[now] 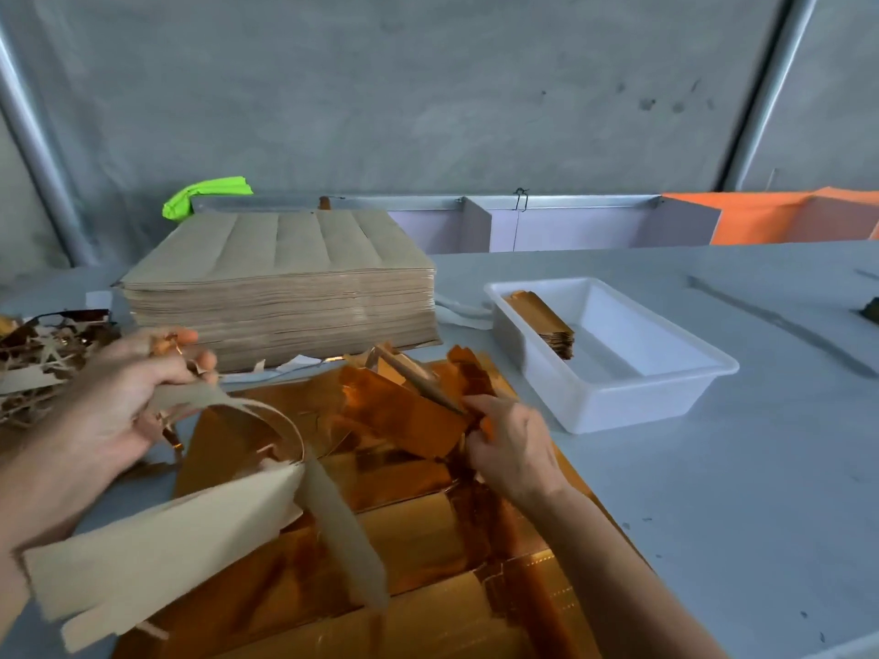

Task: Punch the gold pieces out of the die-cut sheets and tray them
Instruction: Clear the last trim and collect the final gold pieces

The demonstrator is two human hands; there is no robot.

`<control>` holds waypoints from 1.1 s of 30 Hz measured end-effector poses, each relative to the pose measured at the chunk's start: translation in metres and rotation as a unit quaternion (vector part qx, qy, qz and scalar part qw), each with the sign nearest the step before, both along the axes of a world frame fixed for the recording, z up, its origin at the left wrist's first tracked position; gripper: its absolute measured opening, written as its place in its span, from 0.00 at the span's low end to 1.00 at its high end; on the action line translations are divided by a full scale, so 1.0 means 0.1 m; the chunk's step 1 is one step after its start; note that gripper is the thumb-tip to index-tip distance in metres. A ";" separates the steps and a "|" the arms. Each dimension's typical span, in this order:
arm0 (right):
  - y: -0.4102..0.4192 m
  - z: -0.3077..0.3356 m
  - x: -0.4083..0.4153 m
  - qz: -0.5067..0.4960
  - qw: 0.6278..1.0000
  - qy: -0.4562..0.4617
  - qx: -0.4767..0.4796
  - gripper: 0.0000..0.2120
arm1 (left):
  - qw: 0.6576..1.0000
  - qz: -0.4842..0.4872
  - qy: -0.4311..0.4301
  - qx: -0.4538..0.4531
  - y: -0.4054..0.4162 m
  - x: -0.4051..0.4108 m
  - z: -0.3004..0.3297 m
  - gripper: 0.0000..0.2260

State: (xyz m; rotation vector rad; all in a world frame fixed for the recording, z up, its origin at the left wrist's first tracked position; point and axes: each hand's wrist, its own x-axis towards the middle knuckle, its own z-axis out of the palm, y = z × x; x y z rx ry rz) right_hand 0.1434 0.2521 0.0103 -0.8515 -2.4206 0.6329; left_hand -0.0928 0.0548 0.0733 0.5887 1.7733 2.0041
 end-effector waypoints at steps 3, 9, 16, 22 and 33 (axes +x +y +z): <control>-0.05 0.02 -0.03 0.067 0.996 -0.019 0.060 0.08 | 0.896 -0.001 0.350 -0.275 0.00 -0.13 -0.03 0.14; -0.08 0.08 -0.27 0.000 0.988 -0.040 0.148 0.11 | 0.464 -0.237 0.533 -0.667 0.30 0.02 0.18 0.26; -0.06 0.47 -0.45 0.002 0.980 -0.065 0.190 0.07 | 0.684 -0.167 0.619 -0.348 0.81 0.48 0.29 0.29; 0.00 0.61 -0.38 -0.005 0.993 -0.031 0.110 0.07 | 0.768 -0.090 0.582 -0.253 1.09 0.53 -0.01 0.15; 0.19 0.41 -0.06 -0.200 0.964 0.174 0.029 0.24 | 0.946 -0.050 0.291 -0.130 1.03 0.35 -0.01 0.06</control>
